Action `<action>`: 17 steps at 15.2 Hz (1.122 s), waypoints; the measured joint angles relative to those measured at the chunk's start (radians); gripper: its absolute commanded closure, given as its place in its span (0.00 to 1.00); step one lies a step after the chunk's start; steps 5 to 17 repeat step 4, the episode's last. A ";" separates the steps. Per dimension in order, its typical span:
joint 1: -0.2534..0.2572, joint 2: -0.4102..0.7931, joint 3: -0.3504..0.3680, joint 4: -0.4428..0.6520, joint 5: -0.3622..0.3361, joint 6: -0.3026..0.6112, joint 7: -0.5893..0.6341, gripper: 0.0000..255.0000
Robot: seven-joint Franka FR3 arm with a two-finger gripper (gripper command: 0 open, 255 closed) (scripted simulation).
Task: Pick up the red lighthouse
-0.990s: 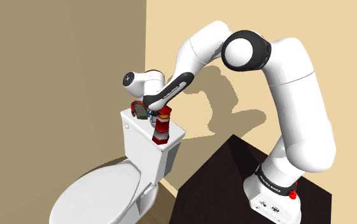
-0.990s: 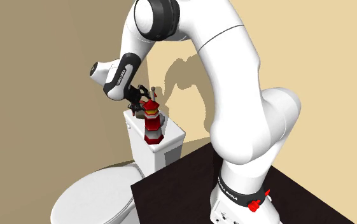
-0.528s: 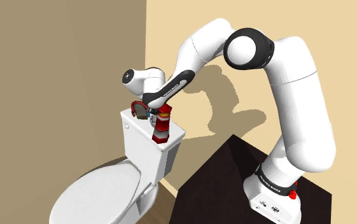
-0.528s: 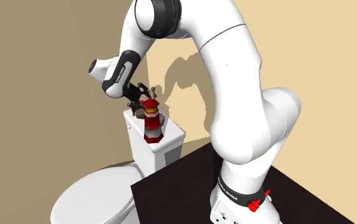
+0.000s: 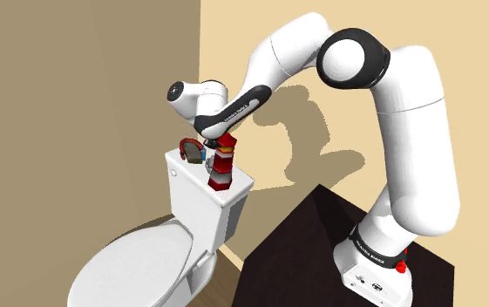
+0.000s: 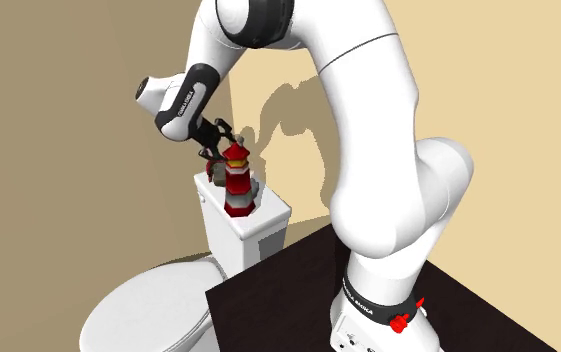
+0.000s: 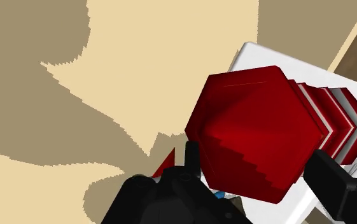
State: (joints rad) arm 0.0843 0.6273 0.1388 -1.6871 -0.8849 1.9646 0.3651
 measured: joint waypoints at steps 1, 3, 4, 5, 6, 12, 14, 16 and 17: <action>0.000 -0.012 0.002 -0.004 0.004 -0.007 -0.005 1.00; -0.001 -0.035 0.006 -0.012 0.011 -0.018 -0.016 1.00; -0.002 -0.037 0.006 -0.008 0.013 -0.022 -0.021 1.00; -0.002 -0.037 0.006 -0.008 0.013 -0.022 -0.021 1.00; -0.002 -0.037 0.006 -0.008 0.013 -0.022 -0.021 1.00; -0.002 -0.037 0.006 -0.008 0.013 -0.022 -0.021 1.00; -0.002 -0.037 0.006 -0.008 0.013 -0.022 -0.021 1.00; -0.002 -0.037 0.006 -0.008 0.013 -0.022 -0.021 1.00; -0.002 -0.037 0.006 -0.008 0.013 -0.022 -0.021 1.00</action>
